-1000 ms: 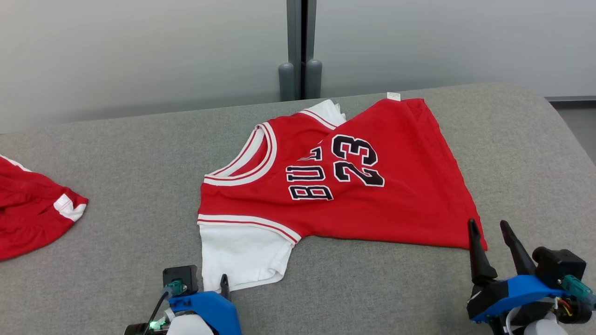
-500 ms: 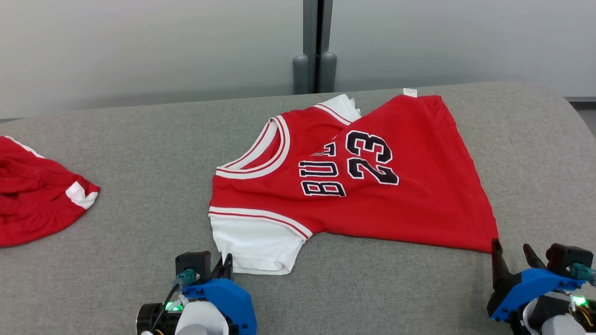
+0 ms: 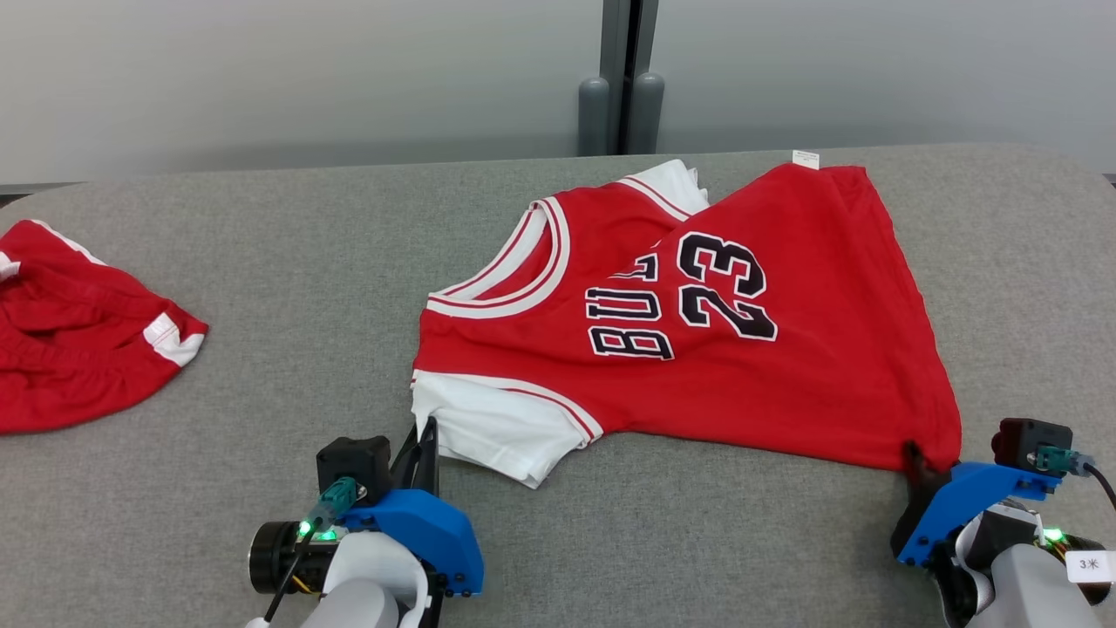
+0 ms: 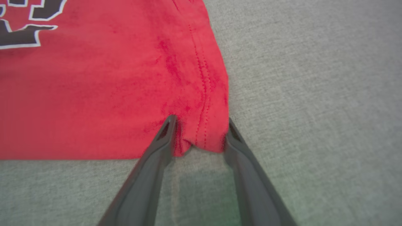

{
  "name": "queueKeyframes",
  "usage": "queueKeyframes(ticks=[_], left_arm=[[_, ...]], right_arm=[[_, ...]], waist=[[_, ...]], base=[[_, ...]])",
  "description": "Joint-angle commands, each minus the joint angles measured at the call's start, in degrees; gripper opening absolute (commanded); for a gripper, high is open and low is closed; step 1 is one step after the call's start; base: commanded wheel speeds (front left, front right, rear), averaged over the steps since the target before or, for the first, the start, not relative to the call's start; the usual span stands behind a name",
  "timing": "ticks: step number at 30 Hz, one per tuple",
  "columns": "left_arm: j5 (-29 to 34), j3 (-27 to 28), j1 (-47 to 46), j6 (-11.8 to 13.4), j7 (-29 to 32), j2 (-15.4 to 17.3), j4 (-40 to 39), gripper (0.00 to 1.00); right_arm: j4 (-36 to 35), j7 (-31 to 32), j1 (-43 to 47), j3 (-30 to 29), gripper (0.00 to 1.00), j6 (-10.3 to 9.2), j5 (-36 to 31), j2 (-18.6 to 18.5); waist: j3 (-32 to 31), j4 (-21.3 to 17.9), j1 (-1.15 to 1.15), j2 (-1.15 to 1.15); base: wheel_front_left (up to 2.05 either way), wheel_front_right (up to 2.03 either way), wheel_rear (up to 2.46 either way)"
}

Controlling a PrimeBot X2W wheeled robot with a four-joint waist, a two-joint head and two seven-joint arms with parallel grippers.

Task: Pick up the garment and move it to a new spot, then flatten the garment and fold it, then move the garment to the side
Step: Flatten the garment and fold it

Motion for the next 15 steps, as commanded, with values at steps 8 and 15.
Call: queueKeyframes(ticks=[8, 15], left_arm=[[0.86, 0.37, -1.96, 0.12, -2.04, 1.54, -4.74, 0.00], [1.56, 2.20, -4.76, -0.18, -3.95, 4.38, -12.42, 0.00]], right_arm=[[2.54, -2.74, -4.48, 3.08, 0.00, 0.01, 3.64, -0.46], [-5.24, -6.22, -6.38, 9.99, 0.00, 0.01, 11.59, -2.41]], waist=[[-0.79, -0.94, 0.00, 0.00], [-3.29, -1.84, 0.00, 0.00]], base=[[0.00, 0.00, 0.00], [0.00, 0.00, 0.00]])
